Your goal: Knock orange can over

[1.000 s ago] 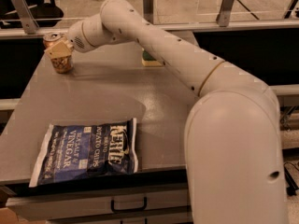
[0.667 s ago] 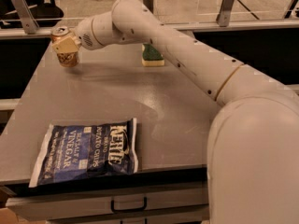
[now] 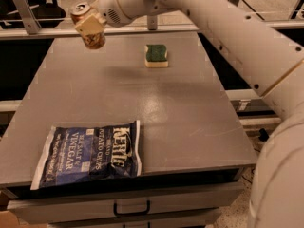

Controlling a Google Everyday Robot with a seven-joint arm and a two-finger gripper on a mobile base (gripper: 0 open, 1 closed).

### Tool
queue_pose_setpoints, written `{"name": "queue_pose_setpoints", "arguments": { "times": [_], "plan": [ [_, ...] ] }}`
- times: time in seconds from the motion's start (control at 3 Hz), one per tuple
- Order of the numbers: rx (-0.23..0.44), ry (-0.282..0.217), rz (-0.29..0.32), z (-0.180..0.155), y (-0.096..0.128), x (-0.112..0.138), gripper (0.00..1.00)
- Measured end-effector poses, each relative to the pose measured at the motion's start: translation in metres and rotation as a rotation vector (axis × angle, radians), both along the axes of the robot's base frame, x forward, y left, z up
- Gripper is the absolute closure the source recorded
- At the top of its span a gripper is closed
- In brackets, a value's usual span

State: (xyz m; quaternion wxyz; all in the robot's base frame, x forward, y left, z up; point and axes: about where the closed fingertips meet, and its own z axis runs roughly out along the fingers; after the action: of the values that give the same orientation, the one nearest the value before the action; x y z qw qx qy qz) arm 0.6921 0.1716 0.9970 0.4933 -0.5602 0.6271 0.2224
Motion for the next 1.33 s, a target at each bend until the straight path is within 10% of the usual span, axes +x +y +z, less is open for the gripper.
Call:
{"name": "queue_pose_setpoints", "arguments": {
  "times": [0.67,1.33],
  "plan": [
    [-0.377,-0.018,0.058,-0.004,-0.054,-0.023,1.0],
    [-0.731,0.102,0.267,-0.068,-0.056,-0.083,1.0]
  ]
}}
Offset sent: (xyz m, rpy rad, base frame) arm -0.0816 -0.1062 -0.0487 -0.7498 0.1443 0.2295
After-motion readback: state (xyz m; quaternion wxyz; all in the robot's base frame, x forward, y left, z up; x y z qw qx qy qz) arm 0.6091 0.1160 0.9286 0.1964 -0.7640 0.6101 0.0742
